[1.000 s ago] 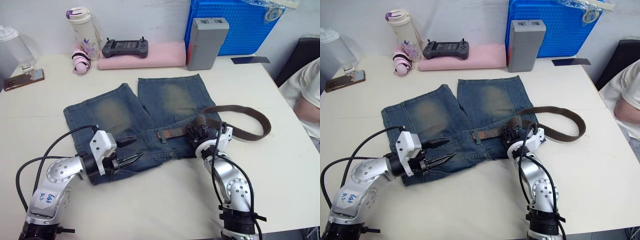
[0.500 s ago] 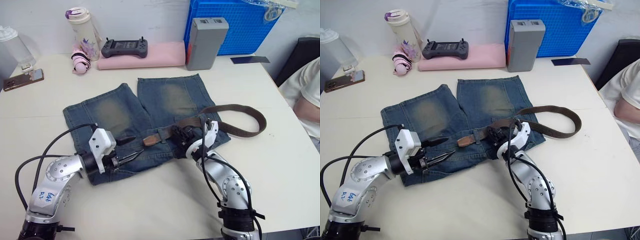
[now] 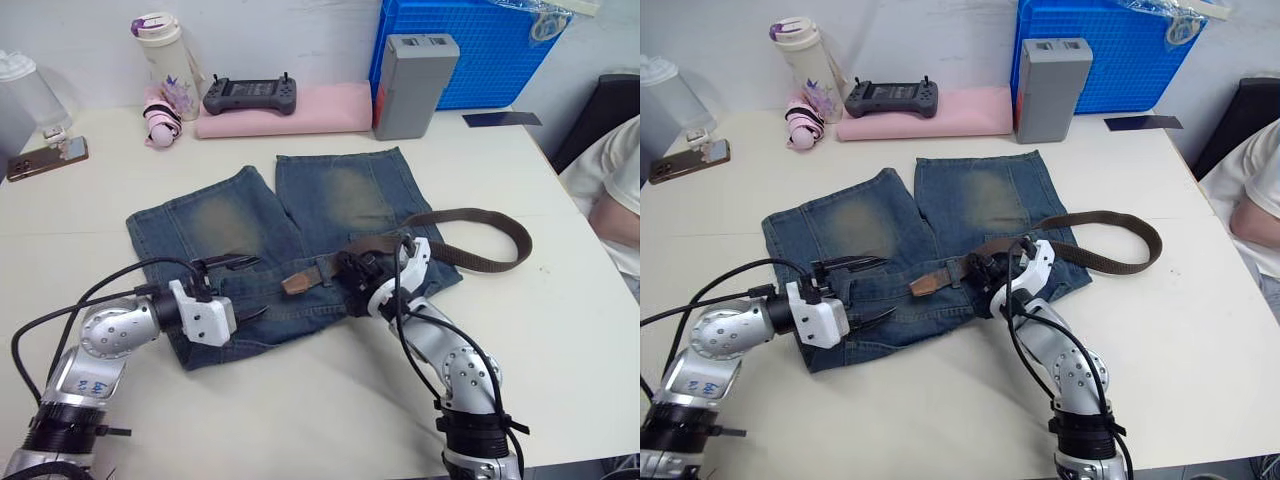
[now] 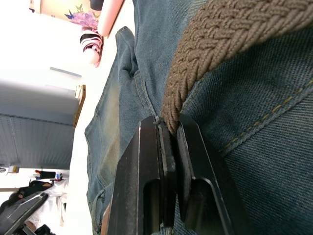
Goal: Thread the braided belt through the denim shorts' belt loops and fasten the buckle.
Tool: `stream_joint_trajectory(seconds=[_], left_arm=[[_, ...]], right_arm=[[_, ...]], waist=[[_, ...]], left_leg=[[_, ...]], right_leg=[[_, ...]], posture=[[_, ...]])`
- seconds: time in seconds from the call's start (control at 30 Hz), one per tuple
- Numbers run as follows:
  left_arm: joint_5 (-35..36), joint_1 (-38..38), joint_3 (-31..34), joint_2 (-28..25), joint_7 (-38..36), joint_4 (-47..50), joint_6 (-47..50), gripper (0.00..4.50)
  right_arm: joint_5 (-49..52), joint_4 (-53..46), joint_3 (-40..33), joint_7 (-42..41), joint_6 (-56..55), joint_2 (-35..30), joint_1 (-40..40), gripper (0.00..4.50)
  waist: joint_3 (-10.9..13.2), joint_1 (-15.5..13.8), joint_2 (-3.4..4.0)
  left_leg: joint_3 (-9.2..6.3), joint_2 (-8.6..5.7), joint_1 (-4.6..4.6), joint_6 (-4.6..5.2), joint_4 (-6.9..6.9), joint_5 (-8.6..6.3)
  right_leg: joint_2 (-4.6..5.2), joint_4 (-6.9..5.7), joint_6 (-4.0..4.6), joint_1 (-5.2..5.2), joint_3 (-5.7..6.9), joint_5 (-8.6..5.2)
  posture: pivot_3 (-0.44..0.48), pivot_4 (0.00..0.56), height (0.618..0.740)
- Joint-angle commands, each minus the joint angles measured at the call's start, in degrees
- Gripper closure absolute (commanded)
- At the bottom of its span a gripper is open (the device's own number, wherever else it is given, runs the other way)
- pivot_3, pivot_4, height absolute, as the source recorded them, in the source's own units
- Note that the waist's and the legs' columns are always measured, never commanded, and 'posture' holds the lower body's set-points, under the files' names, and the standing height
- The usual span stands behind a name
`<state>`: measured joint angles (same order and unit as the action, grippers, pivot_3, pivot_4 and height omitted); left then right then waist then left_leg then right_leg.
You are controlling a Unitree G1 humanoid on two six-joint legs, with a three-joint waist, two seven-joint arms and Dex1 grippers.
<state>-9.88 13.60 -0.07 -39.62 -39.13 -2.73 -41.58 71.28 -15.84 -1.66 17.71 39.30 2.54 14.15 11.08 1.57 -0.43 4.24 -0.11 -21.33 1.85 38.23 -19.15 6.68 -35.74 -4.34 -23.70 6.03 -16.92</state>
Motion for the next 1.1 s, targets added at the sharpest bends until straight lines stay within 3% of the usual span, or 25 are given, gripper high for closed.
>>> stream_joint_trajectory(seconds=[0.03, 0.2, 0.3, 0.53, 0.8, 0.9, 1.0, 1.1], left_arm=[[-4.28, 2.6, -2.17, 1.13, 3.98, -3.07, -6.29, 0.03], [-7.59, 4.74, -4.49, 0.83, 6.46, -6.9, -10.25, 0.03], [-7.59, 5.53, -5.31, 0.37, 6.8, -7.76, -10.54, 0.84], [-10.21, 6.87, -7.03, -0.03, 7.69, -8.22, -10.08, 3.55], [-12.29, 6.79, -7.85, -0.62, 9.45, -8.02, -10.09, 3.55], [-12.71, 6.71, -7.49, -0.79, 10.19, -7.48, -9.67, 3.59], [-12.17, 6.58, -7.04, -0.81, 10.49, -6.36, -8.6, 3.59], [-11.04, 6.22, -6.95, -0.86, 10.31, -5.64, -7.38, 3.59]], right_arm=[[0.1, -2.32, 0.06, -1.01, 0.31, 0.77, 0.16, 4.5], [-0.2, -2.92, -0.25, -0.82, 0.39, 0.85, -0.29, 4.5], [-0.29, -3.24, -0.37, -0.7, 0.42, 1.0, -0.55, 4.5], [-0.58, -3.61, -0.49, -0.64, 0.66, 1.17, -0.8, 4.5], [-0.75, -3.62, -0.66, -0.92, 1.27, 0.7, -0.6, 4.5], [0.35, -5.56, -1.7, -1.89, 2.14, -1.5, -0.75, 3.41], [2.17, -9.92, -3.49, -3.35, 3.97, -6.67, -1.25, 2.03], [1.51, -17.51, -4.23, -8.42, 7.65, -17.33, -2.59, 0.73]], waist=[[0.0, 0.17, 0.0], [0.0, 0.17, 0.0], [0.0, 0.08, 0.0], [0.0, 0.08, 0.0], [0.0, 0.05, 0.0], [0.0, 0.04, 0.0], [0.0, 0.0, -0.01], [-0.01, -0.25, -0.02]], left_leg=[[0.02, 0.0, 0.0, 0.0, 0.0, 0.0], [0.07, 0.02, 0.02, -0.01, 0.0, 0.01], [0.08, 0.02, 0.02, 0.0, 0.01, 0.02], [0.08, 0.02, 0.03, 0.01, 0.0, 0.02], [0.08, 0.02, 0.03, 0.01, 0.01, 0.02], [0.08, 0.02, 0.03, 0.01, 0.01, 0.02], [0.08, 0.01, 0.01, 0.02, 0.02, 0.02], [0.07, 0.0, 0.01, 0.04, 0.04, 0.02]], right_leg=[[0.0, -0.01, 0.0, -0.01, 0.01, 0.0], [-0.01, -0.03, 0.0, -0.02, 0.07, 0.0], [-0.01, -0.03, 0.0, -0.01, 0.06, 0.0], [0.0, -0.03, 0.0, -0.01, 0.07, 0.0], [0.0, -0.03, -0.01, 0.0, 0.08, 0.0], [0.0, -0.03, -0.01, 0.0, 0.08, 0.0], [0.01, -0.03, -0.01, 0.0, 0.08, 0.0], [0.03, -0.02, -0.01, 0.0, 0.09, 0.0]], posture=[[0.0, 0.15, 0.724], [0.0, 0.15, 0.724], [0.0, 0.15, 0.724], [0.0, 0.15, 0.724], [0.0, 0.15, 0.724], [0.0, 0.15, 0.724], [0.0, 0.15, 0.724], [0.0, 0.15, 0.724]])
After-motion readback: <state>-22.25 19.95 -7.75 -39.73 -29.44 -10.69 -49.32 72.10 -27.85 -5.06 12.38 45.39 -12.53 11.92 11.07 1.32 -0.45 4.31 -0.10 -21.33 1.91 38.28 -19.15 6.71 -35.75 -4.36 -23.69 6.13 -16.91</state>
